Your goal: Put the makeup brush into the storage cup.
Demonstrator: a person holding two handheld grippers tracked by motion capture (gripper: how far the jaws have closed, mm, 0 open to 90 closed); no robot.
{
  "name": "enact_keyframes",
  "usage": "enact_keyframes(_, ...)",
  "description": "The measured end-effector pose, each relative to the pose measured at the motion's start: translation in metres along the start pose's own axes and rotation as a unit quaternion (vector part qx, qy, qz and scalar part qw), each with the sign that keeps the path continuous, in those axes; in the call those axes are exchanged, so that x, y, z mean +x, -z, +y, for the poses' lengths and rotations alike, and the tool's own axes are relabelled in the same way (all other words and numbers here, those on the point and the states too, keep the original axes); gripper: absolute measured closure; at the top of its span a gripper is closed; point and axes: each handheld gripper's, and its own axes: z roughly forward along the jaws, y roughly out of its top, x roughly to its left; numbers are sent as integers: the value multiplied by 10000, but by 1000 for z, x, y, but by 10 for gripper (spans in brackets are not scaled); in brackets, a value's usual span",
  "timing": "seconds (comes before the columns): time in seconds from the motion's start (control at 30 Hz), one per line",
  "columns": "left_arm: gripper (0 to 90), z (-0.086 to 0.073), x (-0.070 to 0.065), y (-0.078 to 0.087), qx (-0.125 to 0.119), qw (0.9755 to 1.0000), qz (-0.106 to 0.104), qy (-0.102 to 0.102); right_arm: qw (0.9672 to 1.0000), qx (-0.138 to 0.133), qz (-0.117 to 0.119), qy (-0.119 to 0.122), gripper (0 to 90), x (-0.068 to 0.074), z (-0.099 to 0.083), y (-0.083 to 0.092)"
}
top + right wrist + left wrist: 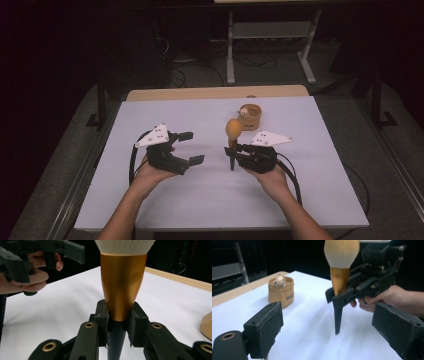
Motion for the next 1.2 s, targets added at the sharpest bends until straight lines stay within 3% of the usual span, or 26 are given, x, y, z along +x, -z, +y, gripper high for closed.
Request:
enact_keyframes(0.2, 135, -13, -6, 15, -111, 9994, 303, -89, 10000, 65, -25, 71, 718, -2, 1, 1)
enact_keyframes(0.37, 141, -25, -9, 25, -52, 9988, 479, -68, 9999, 88, -70, 114, 717, -6, 3, 0)
enact_keyframes(0.57, 112, -38, -11, 36, 64, 9985, 544, 15, 9997, 148, -59, 167, 717, -8, 3, 1)
enact_keyframes(0.93, 104, -53, -19, 62, -150, 9961, 869, 27, 9996, 159, -131, 215, 717, -17, 9, 3)
enact_keyframes(1.2, 106, -62, -21, 73, -239, 9953, 935, 109, 9994, 131, -213, 237, 718, -25, 17, 4)
